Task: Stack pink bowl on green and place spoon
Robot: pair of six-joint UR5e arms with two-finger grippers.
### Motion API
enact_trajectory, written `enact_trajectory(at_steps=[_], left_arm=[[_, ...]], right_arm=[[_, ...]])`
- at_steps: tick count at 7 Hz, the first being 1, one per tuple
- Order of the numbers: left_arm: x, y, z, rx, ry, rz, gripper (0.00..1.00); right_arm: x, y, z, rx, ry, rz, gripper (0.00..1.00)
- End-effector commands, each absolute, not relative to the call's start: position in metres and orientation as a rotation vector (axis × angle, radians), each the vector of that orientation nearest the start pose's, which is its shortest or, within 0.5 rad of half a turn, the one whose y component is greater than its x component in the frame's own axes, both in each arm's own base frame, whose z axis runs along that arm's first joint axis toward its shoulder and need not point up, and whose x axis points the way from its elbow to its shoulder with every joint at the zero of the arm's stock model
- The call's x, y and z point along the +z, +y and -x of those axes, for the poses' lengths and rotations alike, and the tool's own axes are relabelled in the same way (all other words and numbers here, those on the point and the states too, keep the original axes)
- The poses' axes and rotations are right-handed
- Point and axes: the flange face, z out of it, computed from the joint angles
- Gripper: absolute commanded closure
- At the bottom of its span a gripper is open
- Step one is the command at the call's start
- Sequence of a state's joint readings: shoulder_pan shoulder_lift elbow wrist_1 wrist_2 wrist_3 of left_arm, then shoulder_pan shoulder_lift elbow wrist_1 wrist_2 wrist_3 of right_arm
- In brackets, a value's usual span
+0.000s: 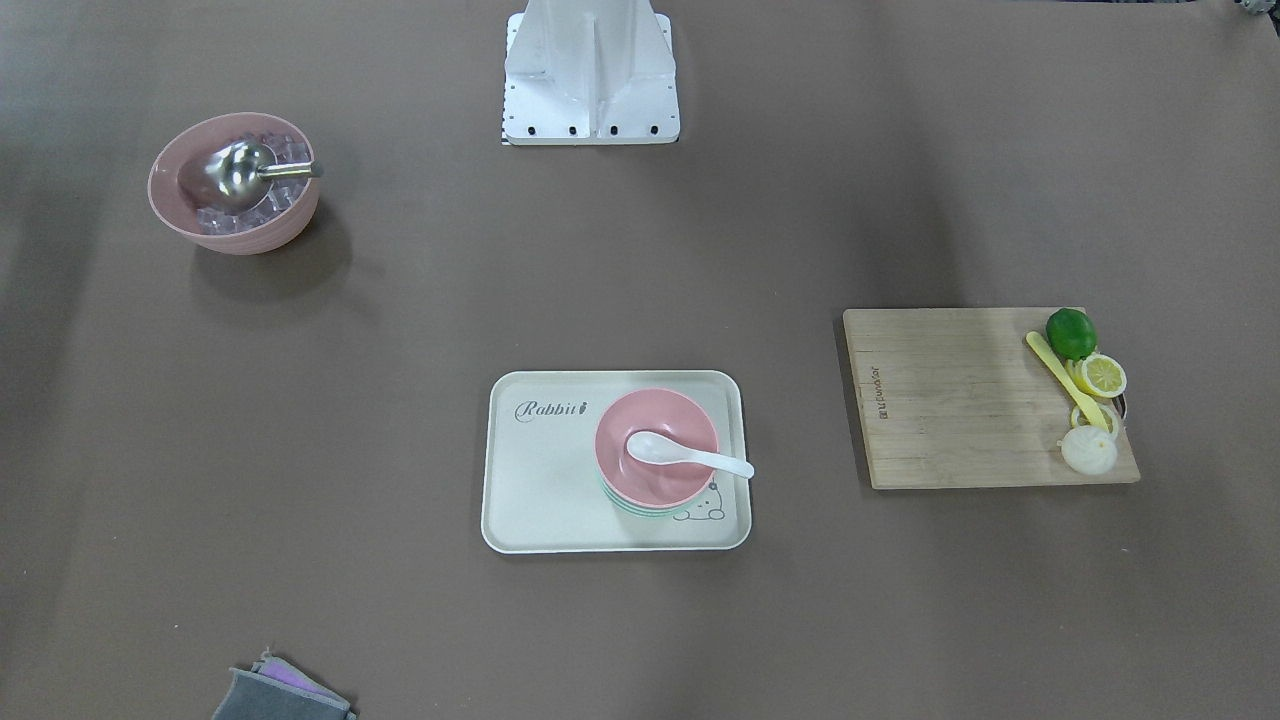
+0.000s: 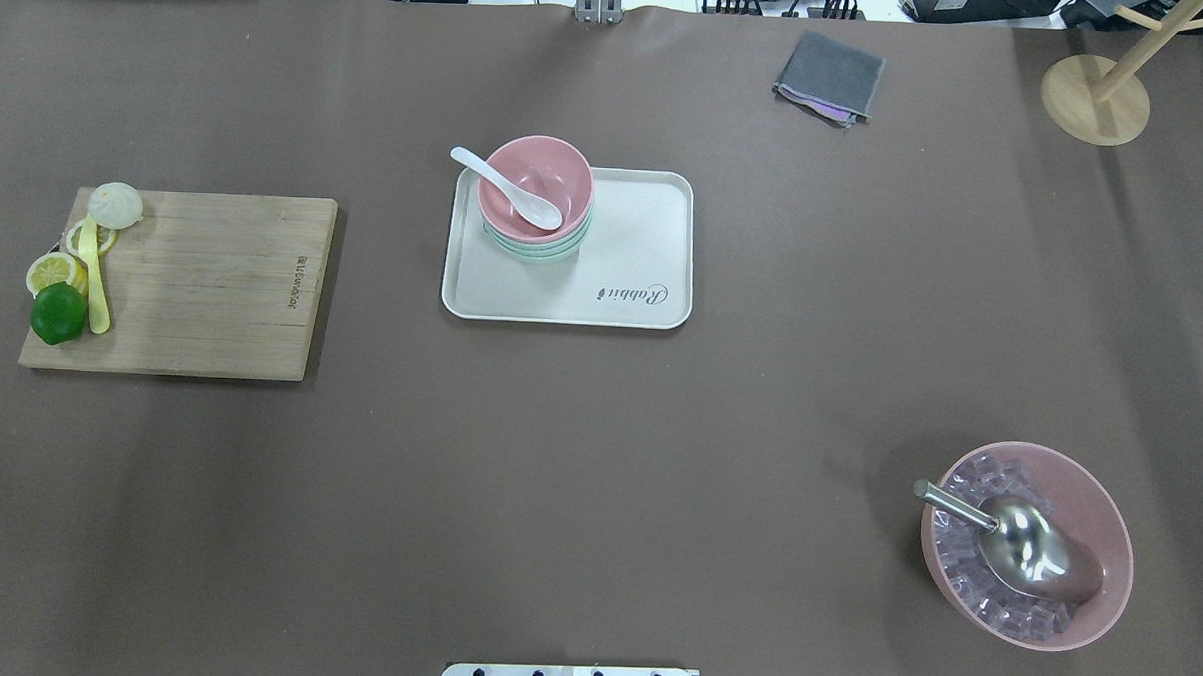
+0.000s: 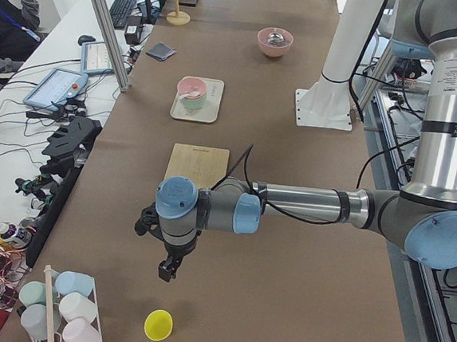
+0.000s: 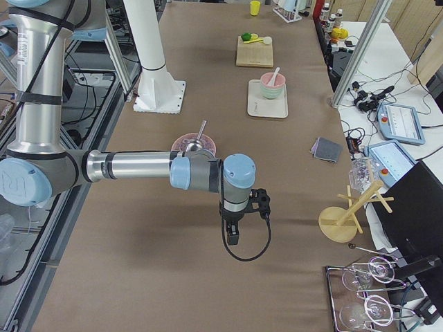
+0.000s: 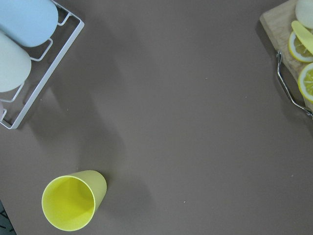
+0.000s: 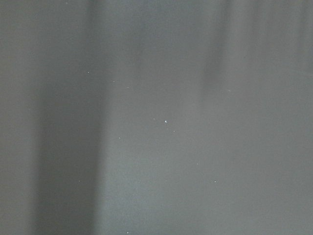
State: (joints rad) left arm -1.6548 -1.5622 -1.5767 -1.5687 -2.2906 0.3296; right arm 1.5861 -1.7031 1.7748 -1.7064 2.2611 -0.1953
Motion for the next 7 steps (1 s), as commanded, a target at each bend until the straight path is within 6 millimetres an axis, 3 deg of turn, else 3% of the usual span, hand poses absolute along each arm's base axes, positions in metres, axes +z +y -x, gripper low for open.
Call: enact_trajectory(at_steps=[1,2,4,5,7], left_arm=[[0.669,-0.470,0.108,-0.020,0.719,-0.047,0.02],[0.665,-0.471,0.108,-0.018,0.722,-0.055,0.02],[0.637,-0.431,0.102,-0.004,0.766,-0.097,0.02],[0.645,-0.407,0.099,-0.003,0.770,-0.082,0.02],[0.643,-0.405,0.099,0.002,0.771,-0.091,0.02]], right_arm=[[0.639,-0.428,-0.076,-0.151,-0.695,-0.012,0.00],[0.639,-0.428,-0.076,-0.151,-0.695,-0.012,0.00],[0.639,-0.428,-0.076,-0.150,-0.695,-0.011,0.00],[0.639,-0.428,-0.076,-0.150,-0.695,-0.011,0.00],[0.641,-0.426,-0.076,-0.148,-0.695,-0.005,0.00]])
